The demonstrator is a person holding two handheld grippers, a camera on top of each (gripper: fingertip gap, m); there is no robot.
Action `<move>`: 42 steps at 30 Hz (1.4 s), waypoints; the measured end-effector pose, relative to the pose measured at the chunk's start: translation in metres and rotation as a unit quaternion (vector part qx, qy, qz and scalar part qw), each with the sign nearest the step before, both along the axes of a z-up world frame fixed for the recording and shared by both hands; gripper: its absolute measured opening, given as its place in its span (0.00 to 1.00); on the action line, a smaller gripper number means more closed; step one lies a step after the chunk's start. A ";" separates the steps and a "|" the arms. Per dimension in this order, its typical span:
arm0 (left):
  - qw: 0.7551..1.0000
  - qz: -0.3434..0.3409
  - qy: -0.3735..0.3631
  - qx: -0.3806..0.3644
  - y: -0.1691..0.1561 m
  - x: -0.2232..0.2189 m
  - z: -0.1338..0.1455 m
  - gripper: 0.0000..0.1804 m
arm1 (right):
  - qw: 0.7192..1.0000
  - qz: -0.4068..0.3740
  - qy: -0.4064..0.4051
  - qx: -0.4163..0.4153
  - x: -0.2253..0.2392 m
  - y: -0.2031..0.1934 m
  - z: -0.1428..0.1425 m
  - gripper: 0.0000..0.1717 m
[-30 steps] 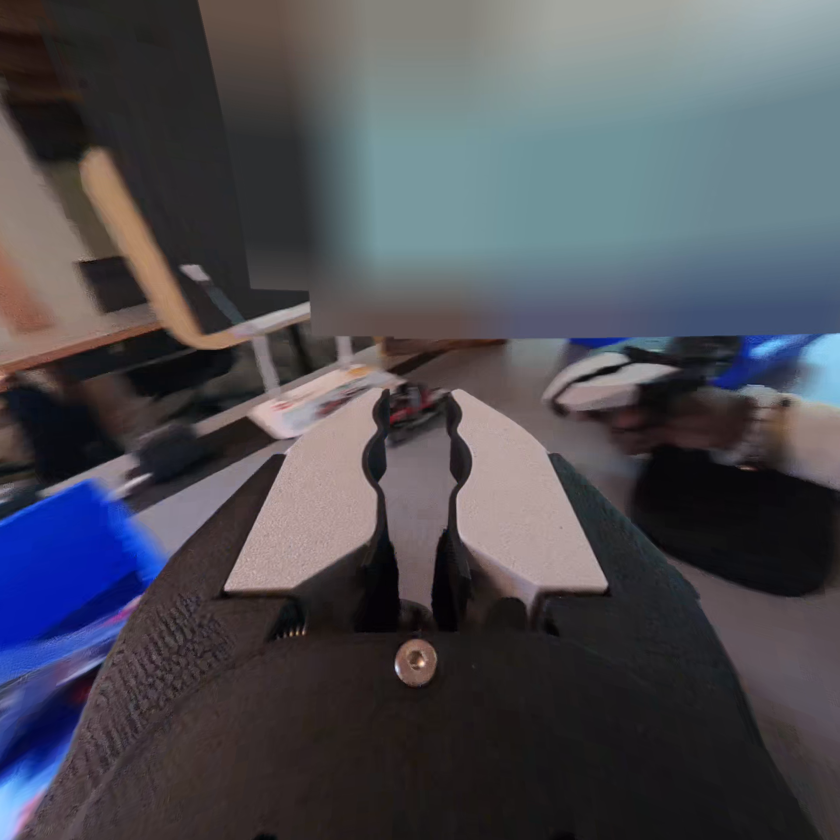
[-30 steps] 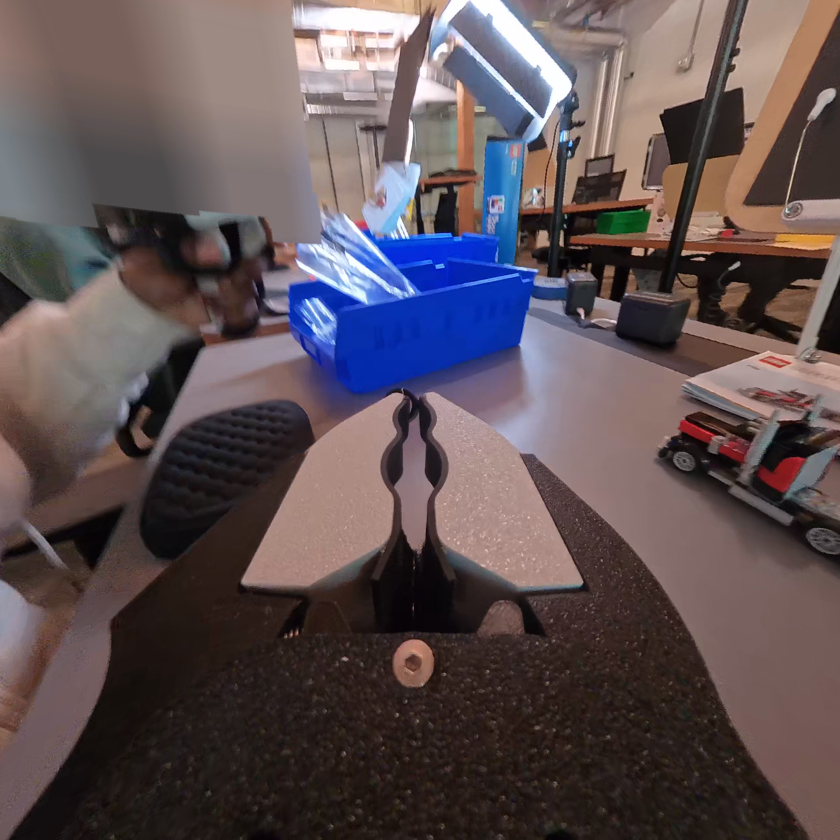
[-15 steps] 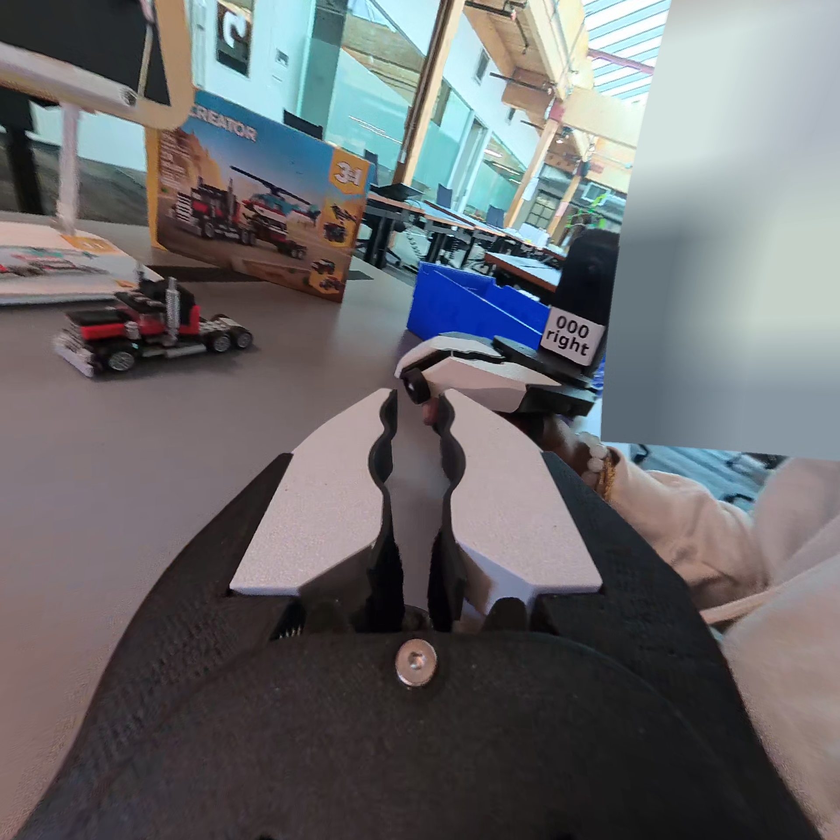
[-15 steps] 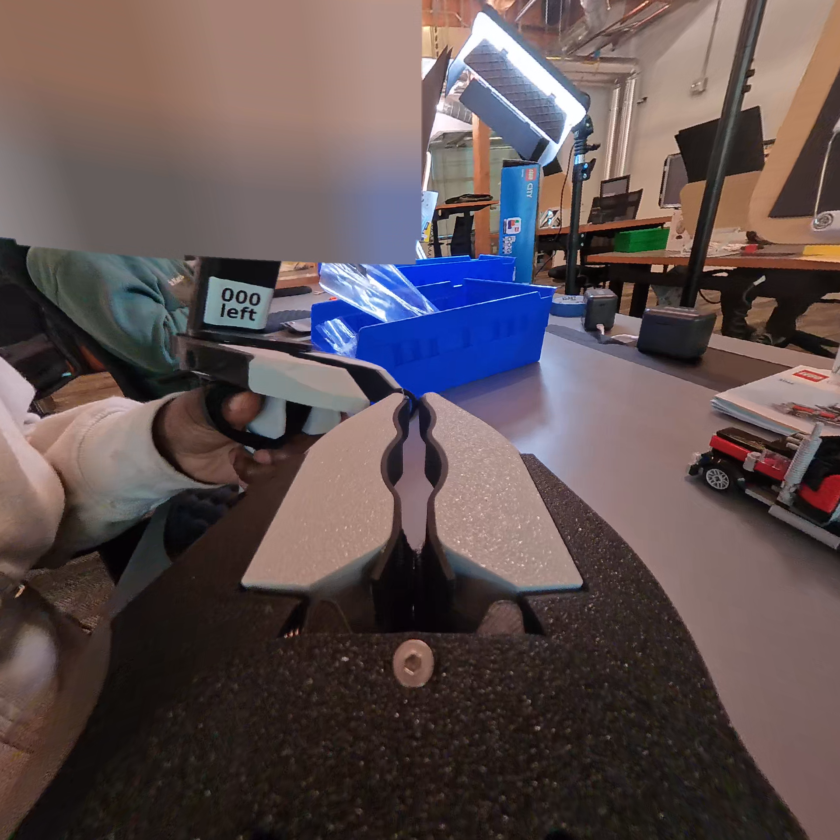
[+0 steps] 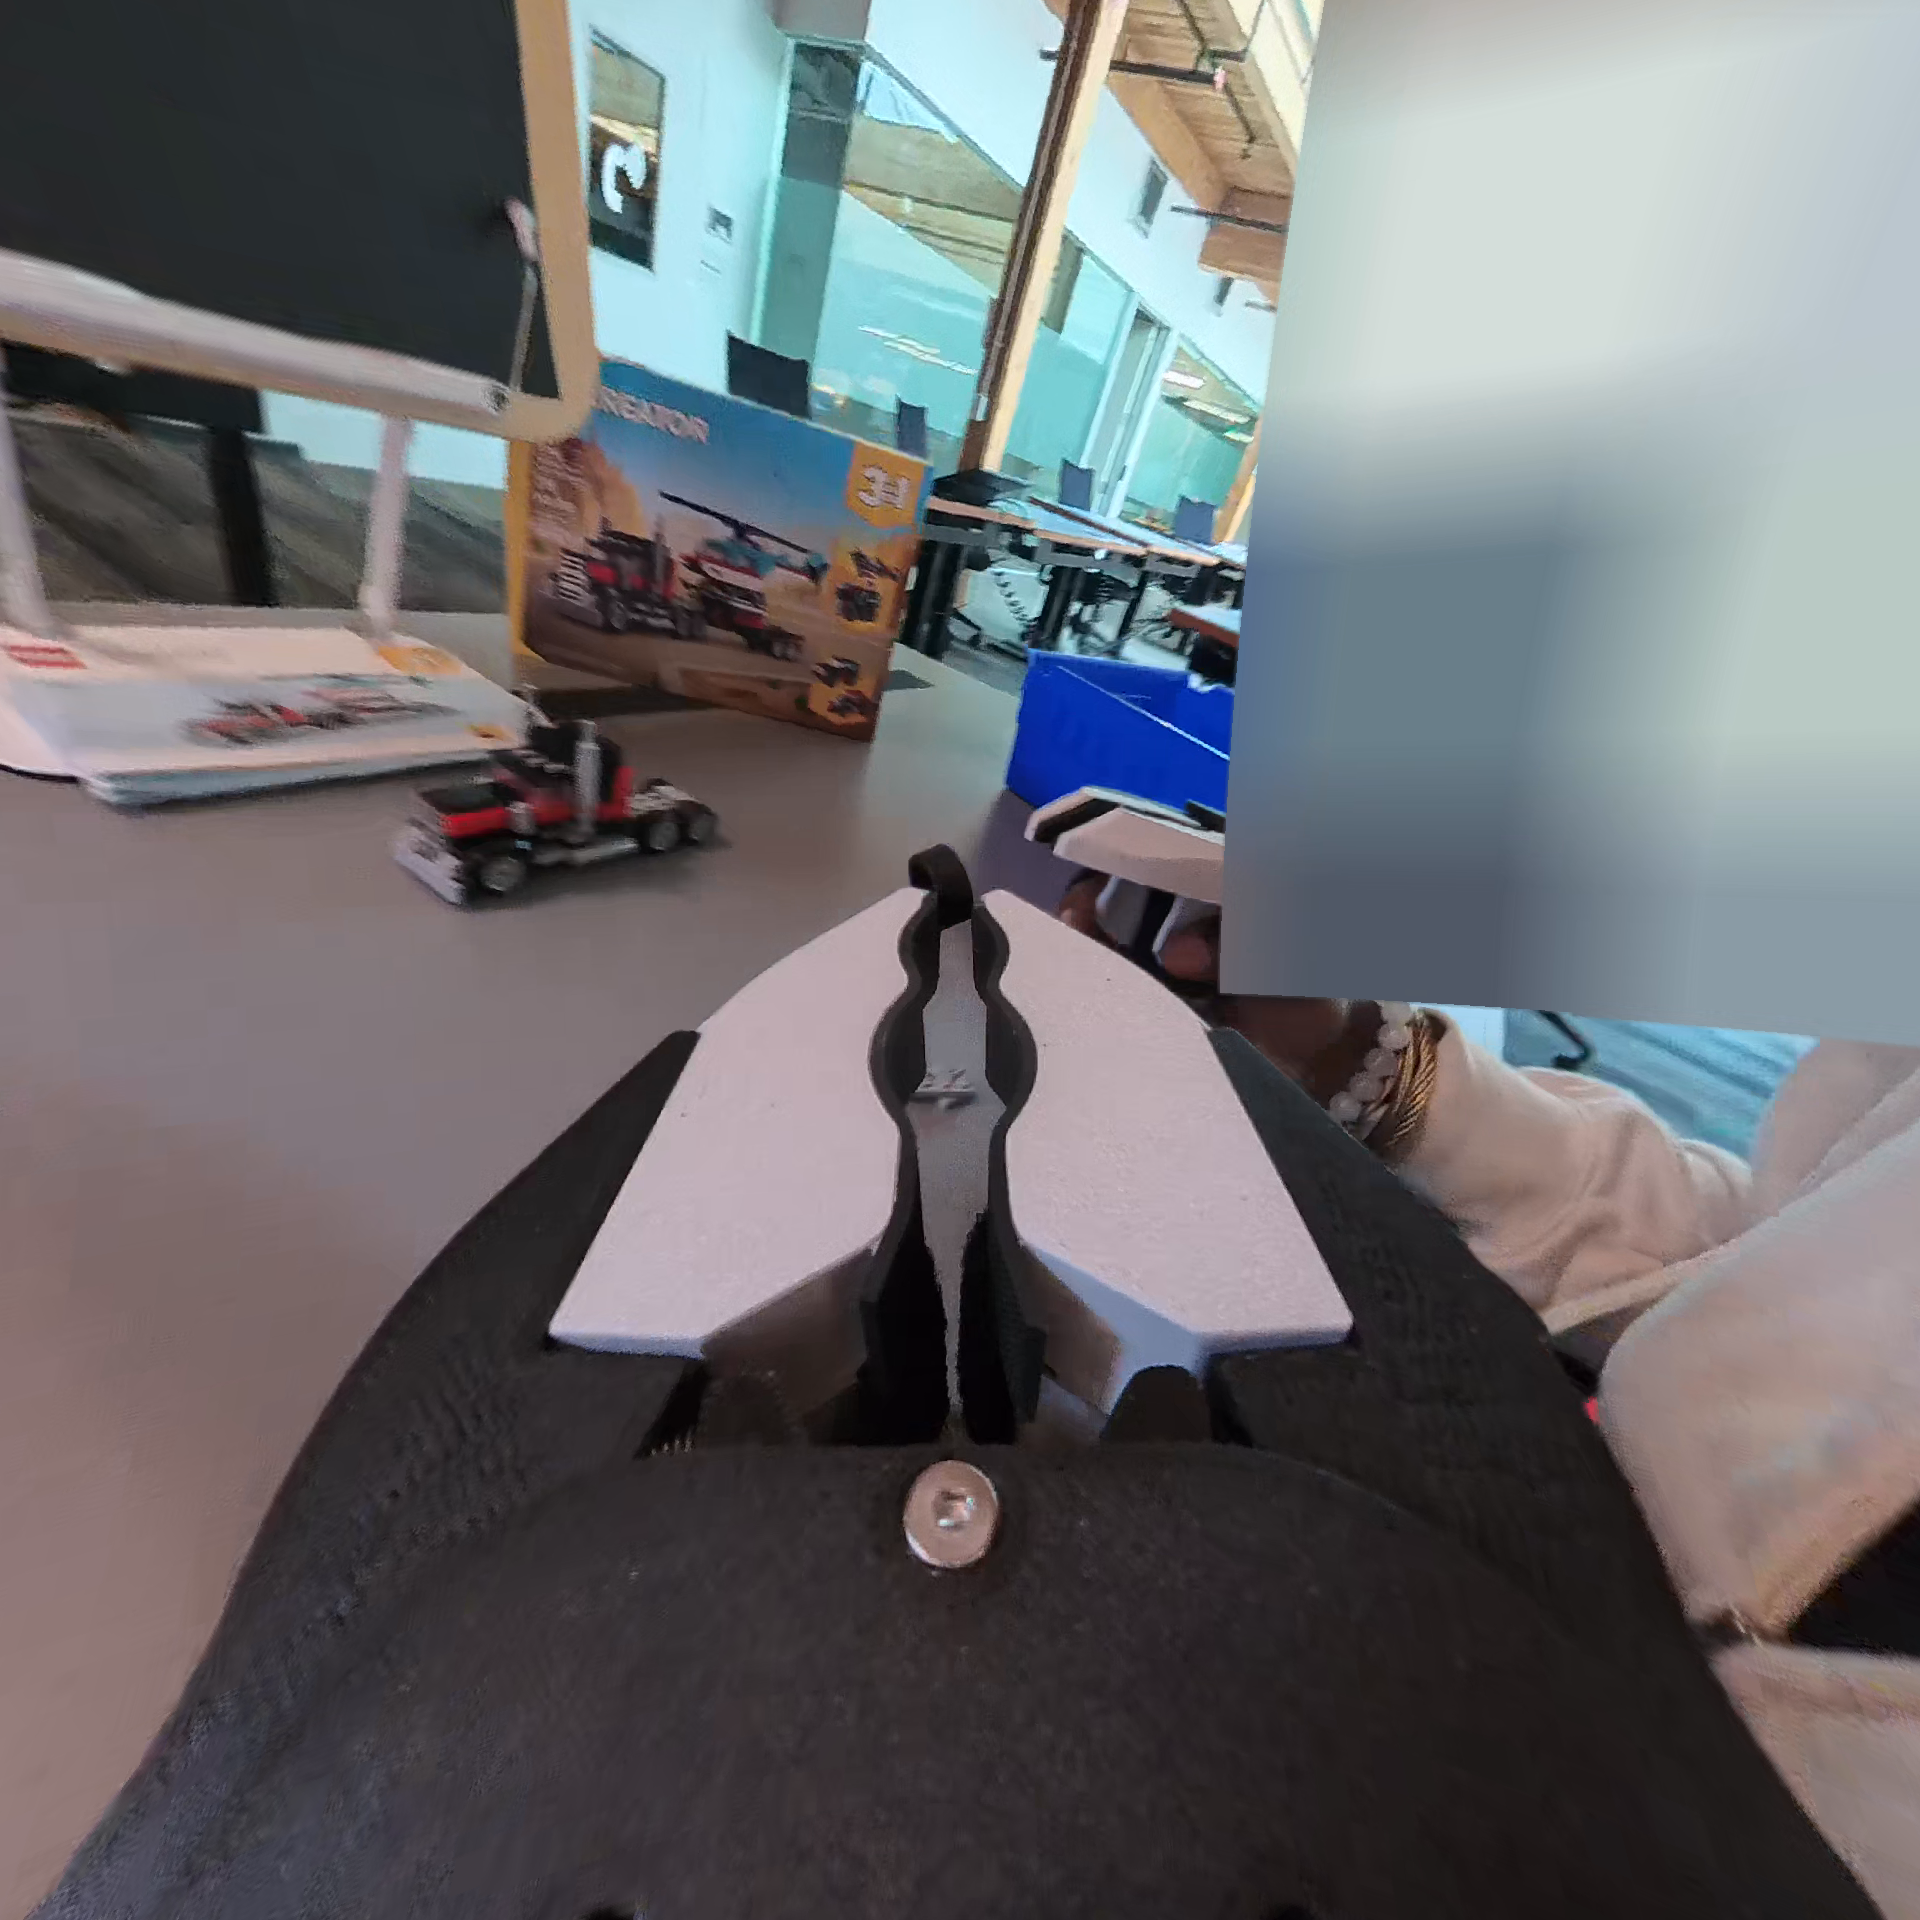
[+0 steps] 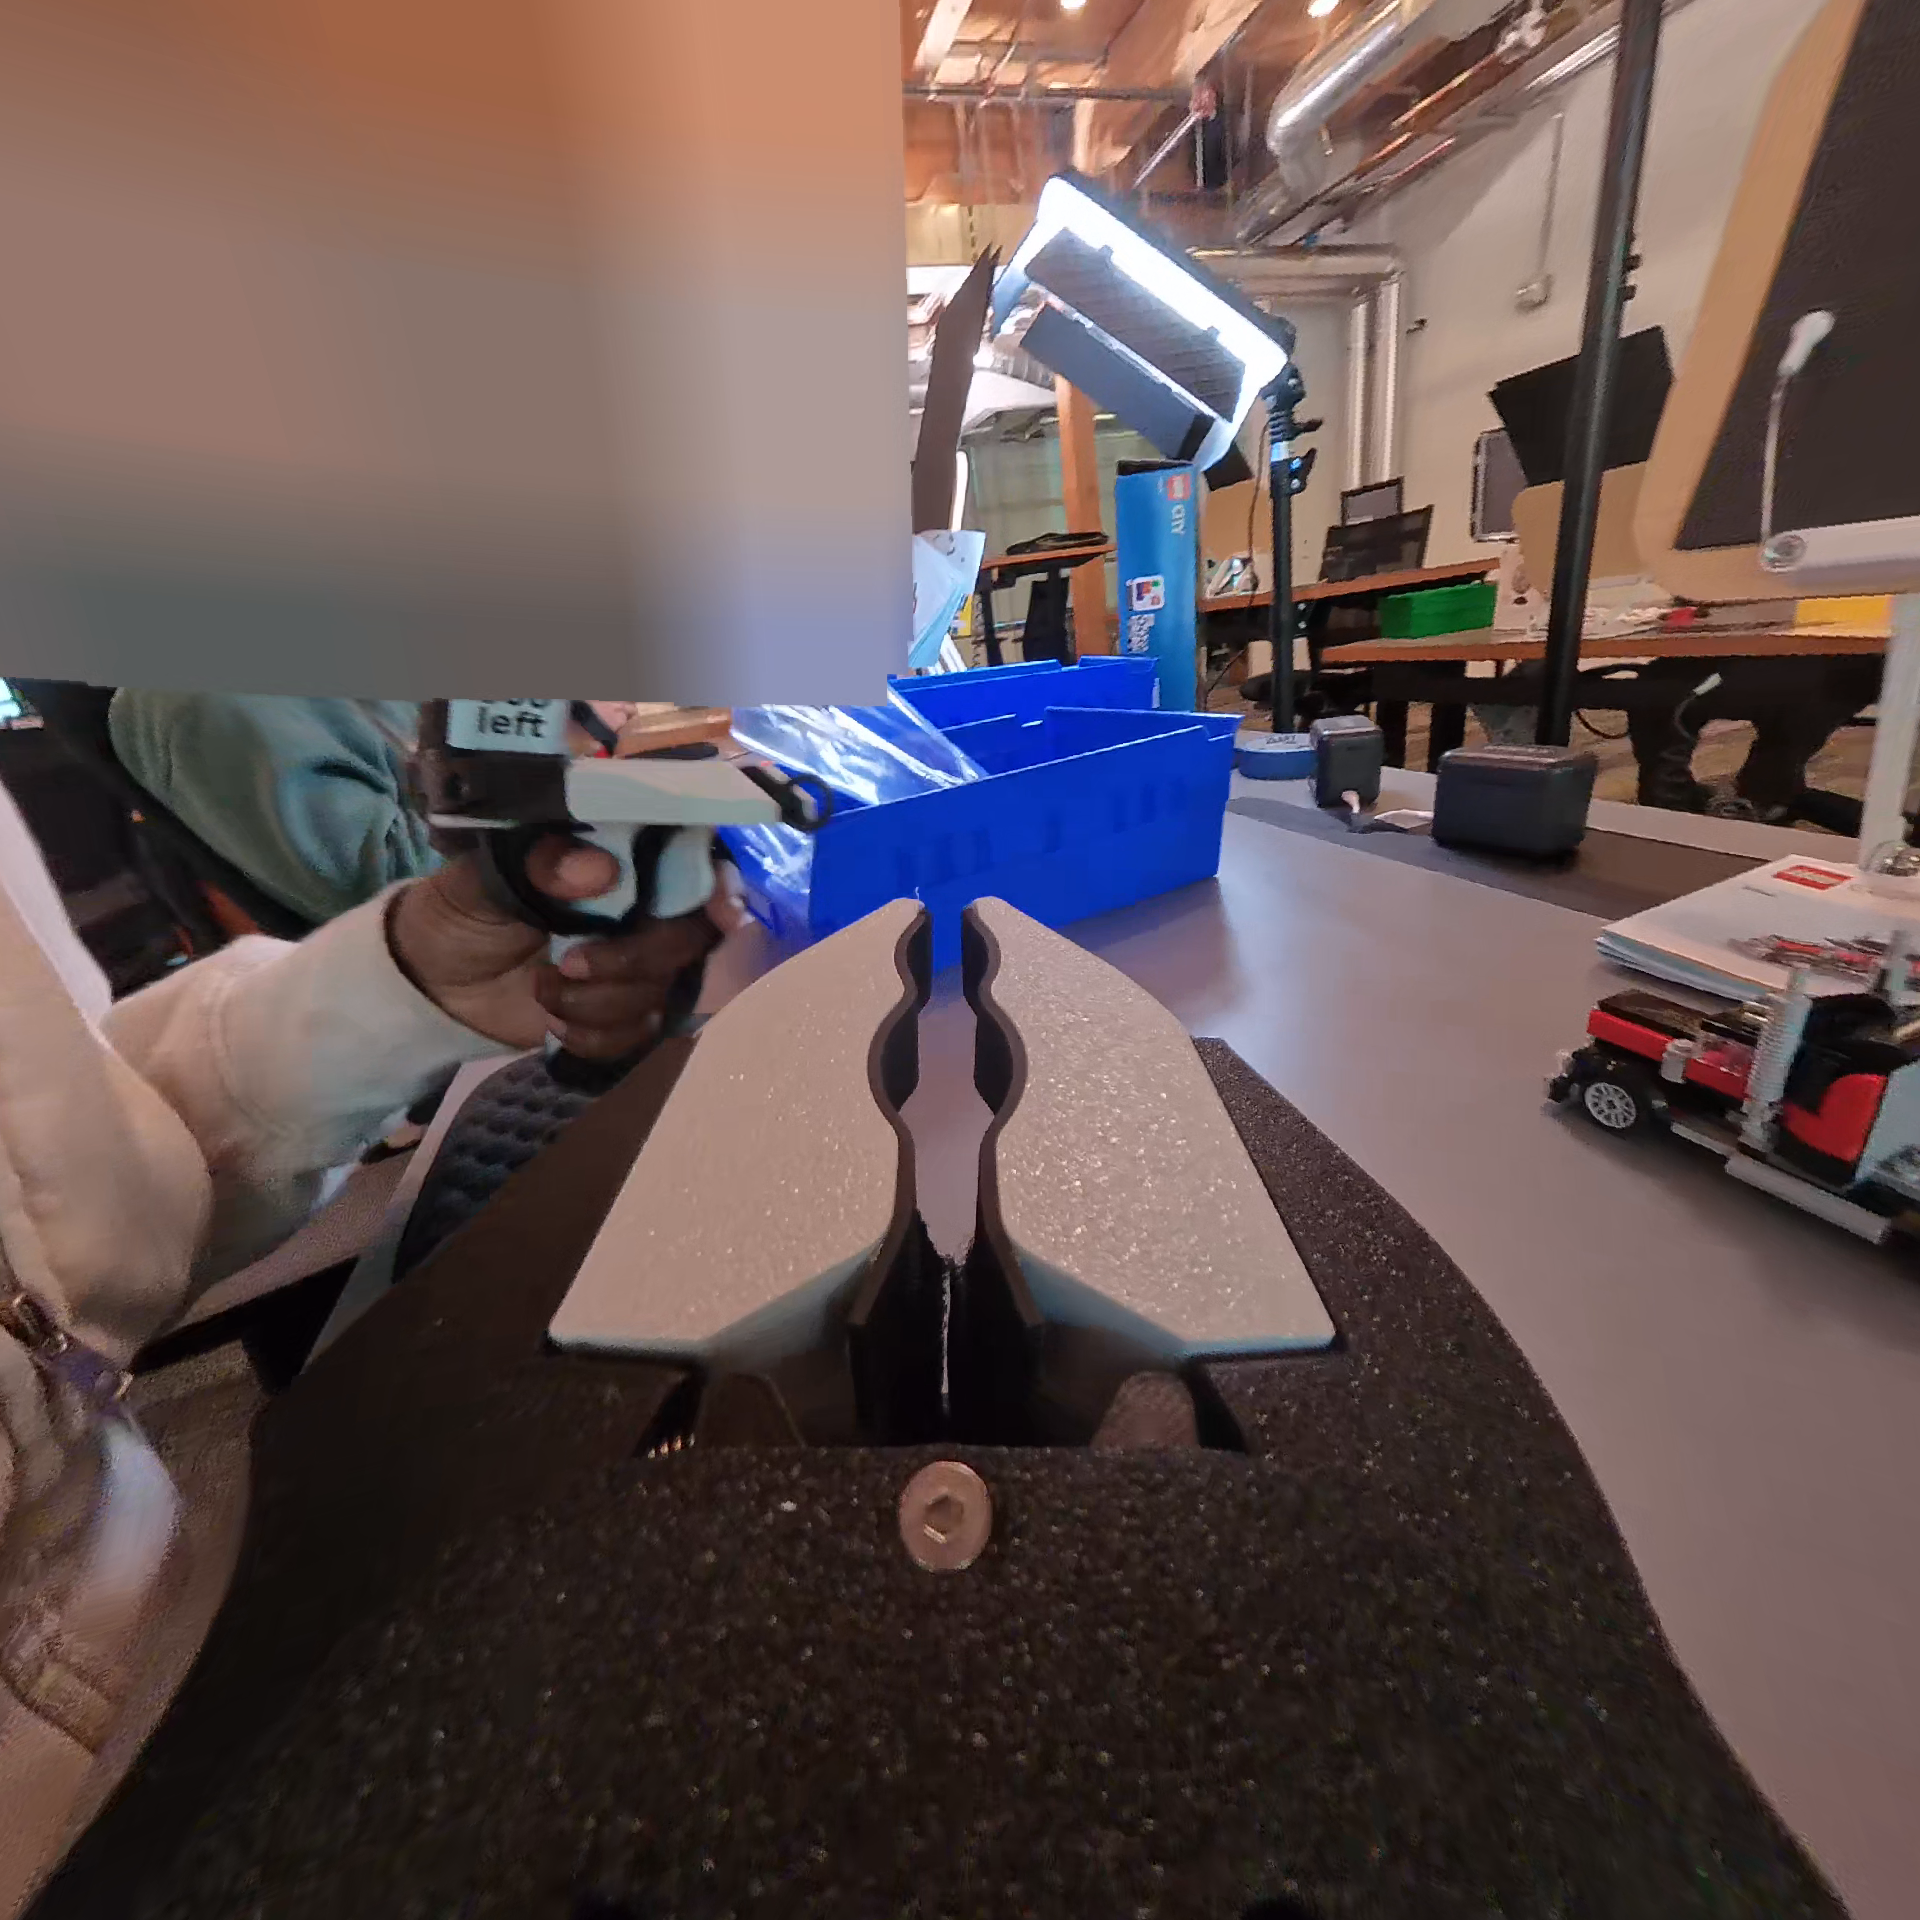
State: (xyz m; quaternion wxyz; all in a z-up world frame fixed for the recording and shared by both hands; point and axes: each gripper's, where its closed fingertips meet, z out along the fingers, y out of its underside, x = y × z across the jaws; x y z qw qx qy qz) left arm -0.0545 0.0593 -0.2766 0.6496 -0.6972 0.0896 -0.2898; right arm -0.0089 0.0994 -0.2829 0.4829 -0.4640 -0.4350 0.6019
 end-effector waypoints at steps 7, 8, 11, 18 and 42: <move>0.965 0.228 0.111 -0.074 -0.059 -0.144 0.031 0.03 | 1.000 -0.010 -0.023 0.004 -0.004 0.003 -0.006 0.03; 0.948 0.268 0.142 -0.101 -0.068 -0.168 0.029 0.03 | 1.000 -0.008 -0.028 0.008 -0.005 0.001 -0.007 0.03; 0.896 0.363 0.215 -0.141 -0.088 -0.227 0.031 0.03 | 0.999 -0.007 -0.038 0.019 -0.007 -0.001 -0.010 0.03; 0.819 0.385 0.319 -0.281 -0.086 -0.289 0.003 0.10 | 0.999 -0.023 -0.035 0.023 -0.004 0.003 -0.009 0.03; 0.954 -0.095 0.236 -0.157 -0.008 0.000 -0.082 0.15 | 0.894 0.012 -0.430 0.125 -0.005 0.012 -0.115 0.17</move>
